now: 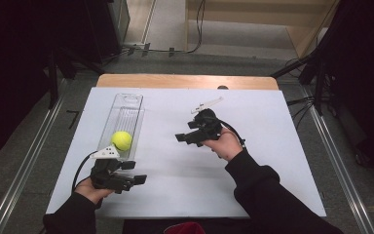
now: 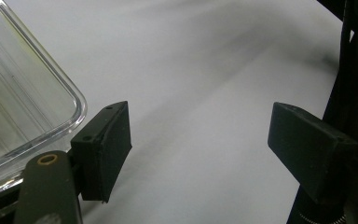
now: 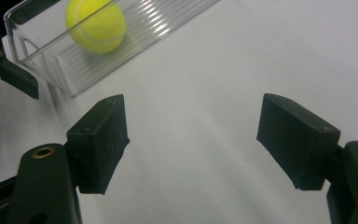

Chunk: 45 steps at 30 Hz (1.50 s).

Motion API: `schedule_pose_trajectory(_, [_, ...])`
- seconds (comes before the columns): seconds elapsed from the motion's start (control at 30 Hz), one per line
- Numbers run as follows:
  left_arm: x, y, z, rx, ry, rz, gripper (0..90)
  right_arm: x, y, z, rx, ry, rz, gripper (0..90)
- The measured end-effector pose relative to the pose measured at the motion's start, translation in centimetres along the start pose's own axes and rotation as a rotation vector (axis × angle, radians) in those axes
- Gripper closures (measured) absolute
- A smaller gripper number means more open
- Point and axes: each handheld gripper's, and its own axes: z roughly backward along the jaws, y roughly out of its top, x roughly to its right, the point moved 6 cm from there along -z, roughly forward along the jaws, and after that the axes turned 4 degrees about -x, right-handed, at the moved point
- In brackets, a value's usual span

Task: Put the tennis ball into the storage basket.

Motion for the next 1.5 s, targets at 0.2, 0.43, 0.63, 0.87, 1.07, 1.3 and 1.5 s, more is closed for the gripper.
schedule_pose_trajectory(0.2, [0.0, 0.1, -0.1, -0.002, -0.002, -0.003, 22.2, 0.7, -1.2, 0.4, 0.002, 0.005, -0.018, 22.4])
schedule_pose_trajectory(0.43, [0.1, 0.1, 0.0, 0.001, -0.002, -0.001, 22.2, 1.4, -2.1, 1.0, 0.007, -0.005, -0.033, 22.4])
schedule_pose_trajectory(0.63, [0.1, 0.1, 0.1, 0.004, -0.003, -0.004, 22.2, 1.7, -3.1, 1.8, 0.008, -0.013, -0.038, 22.3])
schedule_pose_trajectory(0.87, [0.1, 0.1, 0.1, 0.002, -0.003, -0.005, 22.2, 1.7, -4.0, 3.0, 0.016, -0.027, -0.039, 22.3])
schedule_pose_trajectory(1.07, [0.1, 0.1, 0.1, 0.003, -0.003, -0.004, 22.2, 1.7, -5.0, 4.0, 0.018, -0.037, -0.040, 22.3])
schedule_pose_trajectory(1.3, [0.2, 0.1, 0.1, 0.000, -0.002, -0.006, 22.2, 2.0, -6.2, 4.9, 0.018, -0.045, -0.048, 22.2])
schedule_pose_trajectory(1.5, [0.2, 0.1, 0.1, 0.001, -0.002, -0.005, 22.2, 2.0, -7.1, 5.5, 0.009, -0.054, -0.053, 22.1])
